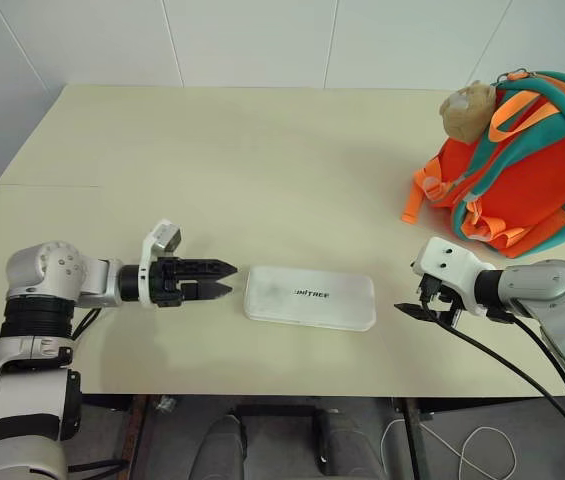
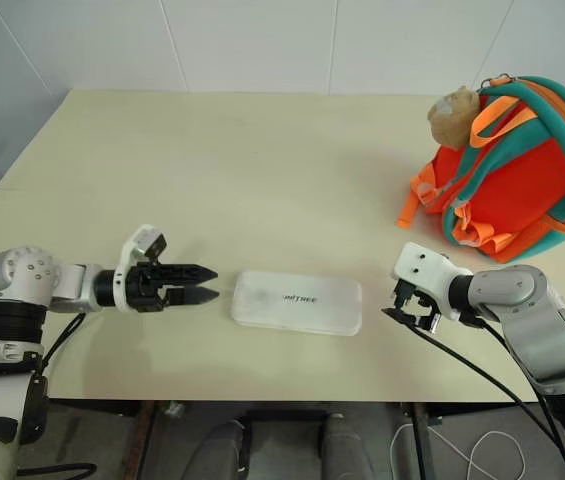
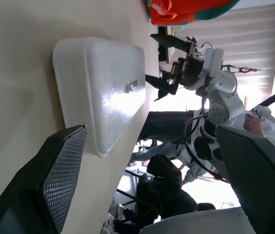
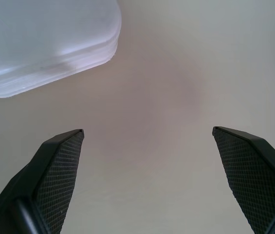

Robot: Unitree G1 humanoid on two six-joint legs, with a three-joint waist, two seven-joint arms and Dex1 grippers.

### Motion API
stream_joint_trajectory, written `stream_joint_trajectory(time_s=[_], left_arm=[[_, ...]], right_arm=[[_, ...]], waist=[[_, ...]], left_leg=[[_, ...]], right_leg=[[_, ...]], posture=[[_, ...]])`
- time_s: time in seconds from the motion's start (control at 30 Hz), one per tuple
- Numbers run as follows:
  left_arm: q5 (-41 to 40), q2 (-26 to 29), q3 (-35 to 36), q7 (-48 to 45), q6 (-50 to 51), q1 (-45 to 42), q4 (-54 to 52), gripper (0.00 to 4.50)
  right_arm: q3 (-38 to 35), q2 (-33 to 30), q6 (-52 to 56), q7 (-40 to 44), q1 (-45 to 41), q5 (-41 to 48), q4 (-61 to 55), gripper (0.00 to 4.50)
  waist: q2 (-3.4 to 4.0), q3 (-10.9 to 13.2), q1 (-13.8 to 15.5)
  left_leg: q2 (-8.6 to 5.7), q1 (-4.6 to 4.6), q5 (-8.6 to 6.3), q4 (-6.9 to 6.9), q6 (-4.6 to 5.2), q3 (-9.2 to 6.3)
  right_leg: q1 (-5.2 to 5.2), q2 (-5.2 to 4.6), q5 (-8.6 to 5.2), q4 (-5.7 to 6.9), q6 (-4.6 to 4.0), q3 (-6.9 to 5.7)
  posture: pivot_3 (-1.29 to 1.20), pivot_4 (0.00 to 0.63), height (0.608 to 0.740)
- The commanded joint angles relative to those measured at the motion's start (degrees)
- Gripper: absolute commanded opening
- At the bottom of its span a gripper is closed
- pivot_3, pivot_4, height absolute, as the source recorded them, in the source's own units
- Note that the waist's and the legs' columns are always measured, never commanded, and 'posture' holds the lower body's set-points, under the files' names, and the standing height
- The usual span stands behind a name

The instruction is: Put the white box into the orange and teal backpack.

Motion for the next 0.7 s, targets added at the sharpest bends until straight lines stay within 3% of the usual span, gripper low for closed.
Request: stream_joint_trajectory(time_s=[0.03,0.33,0.5,0.7], left_arm=[[-2.4,0.9,-1.0,0.3,0.1,-1.9,1.0,4.5],[4.1,-1.5,-2.0,1.0,0.0,-6.7,3.2,4.5],[6.3,-1.9,-8.1,0.6,0.1,-8.9,2.8,4.5],[10.3,-4.6,-7.7,2.6,0.1,-12.2,6.2,4.5]], right_arm=[[-0.6,0.1,-0.8,-0.3,-0.6,-0.5,-0.8,4.48],[-0.7,0.7,-0.9,-0.8,-0.4,-0.5,-0.8,4.48],[-0.6,0.8,-1.1,-1.0,-0.5,-0.7,-0.5,4.48],[-0.5,1.0,-1.2,-1.1,-0.6,-0.7,-0.4,4.48]], waist=[[0.0,0.0,0.0],[0.0,0.0,0.0],[0.0,0.0,0.1],[0.0,0.0,0.0]], left_leg=[[0.0,0.0,0.0,0.0,0.0,0.0],[-0.07,-0.01,0.0,0.03,-0.01,0.0],[-0.07,0.0,0.0,-0.01,-0.01,-0.01],[-0.09,-0.02,0.0,0.03,-0.01,-0.01]], right_leg=[[0.0,0.0,0.0,0.0,0.0,0.0],[0.03,-0.05,-0.01,-0.04,-0.02,0.0],[0.02,-0.05,0.01,-0.03,0.03,0.0],[0.02,-0.06,0.01,-0.05,0.03,0.0]], posture=[[0.0,0.15,0.74],[0.0,0.15,0.74],[0.0,0.15,0.74],[0.0,0.15,0.74]])
